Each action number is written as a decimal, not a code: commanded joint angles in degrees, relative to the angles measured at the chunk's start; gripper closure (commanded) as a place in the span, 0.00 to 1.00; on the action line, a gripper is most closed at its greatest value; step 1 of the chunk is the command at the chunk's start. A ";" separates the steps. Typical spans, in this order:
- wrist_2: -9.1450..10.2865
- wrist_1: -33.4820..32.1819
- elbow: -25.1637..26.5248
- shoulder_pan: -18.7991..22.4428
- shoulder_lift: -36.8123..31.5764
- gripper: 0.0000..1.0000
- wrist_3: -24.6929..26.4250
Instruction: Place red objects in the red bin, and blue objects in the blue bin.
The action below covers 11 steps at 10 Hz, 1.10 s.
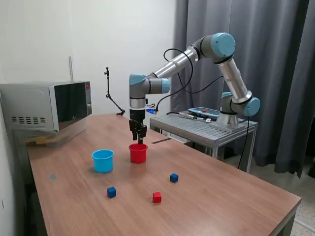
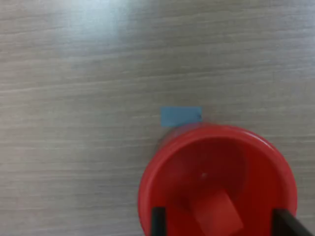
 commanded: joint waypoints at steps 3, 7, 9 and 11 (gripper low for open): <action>0.00 0.09 -0.29 0.13 0.00 0.00 0.11; -0.44 0.09 -0.64 0.22 -0.18 0.00 0.11; -0.88 0.78 -2.04 0.74 -1.05 0.00 2.29; -2.10 2.36 -4.24 0.74 -1.50 0.00 2.48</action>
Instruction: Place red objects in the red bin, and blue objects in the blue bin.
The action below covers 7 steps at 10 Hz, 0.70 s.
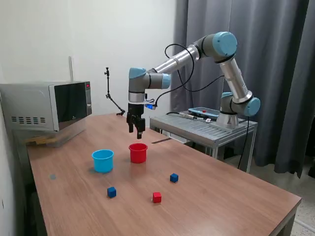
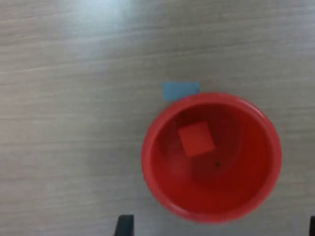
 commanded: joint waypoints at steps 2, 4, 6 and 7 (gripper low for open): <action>-0.83 2.27 -3.00 2.17 -0.54 0.00 1.84; -0.83 2.36 -3.80 3.49 -0.54 0.00 3.42; -1.10 3.05 -4.24 5.07 -0.54 0.00 5.70; -1.10 3.15 -4.24 5.34 -0.54 0.00 7.19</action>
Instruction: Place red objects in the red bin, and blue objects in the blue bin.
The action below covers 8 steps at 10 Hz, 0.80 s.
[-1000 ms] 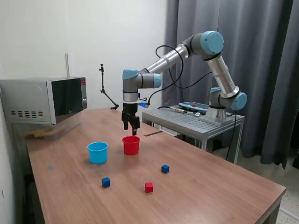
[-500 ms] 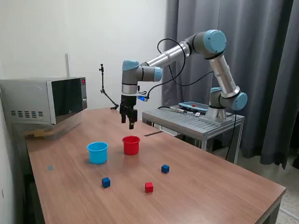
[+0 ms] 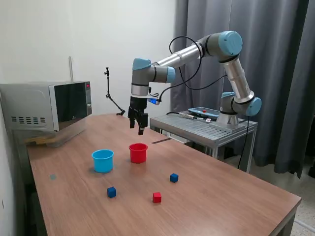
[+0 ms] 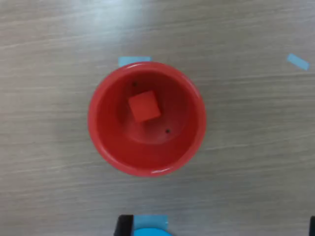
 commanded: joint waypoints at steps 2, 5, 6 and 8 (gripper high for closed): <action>-0.18 0.27 -0.27 1.90 0.00 0.00 4.76; -4.81 0.18 -1.14 4.44 0.00 0.00 13.70; -6.32 0.09 -1.49 5.58 0.00 0.00 14.61; -5.90 0.26 -2.02 6.03 -0.09 0.00 14.97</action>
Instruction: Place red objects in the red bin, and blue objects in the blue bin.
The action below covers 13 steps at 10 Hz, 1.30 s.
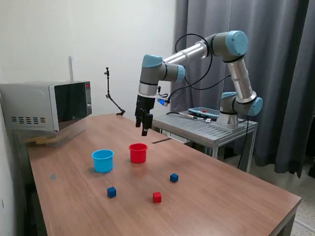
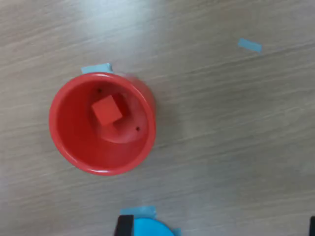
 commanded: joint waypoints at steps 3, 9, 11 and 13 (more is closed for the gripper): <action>-0.07 0.57 -4.45 3.91 0.05 0.00 0.87; 4.06 8.75 -6.14 4.71 -5.82 0.00 7.63; 3.88 8.84 -4.91 4.71 -7.85 0.00 7.73; 3.71 8.93 -5.08 5.06 -8.03 0.00 7.73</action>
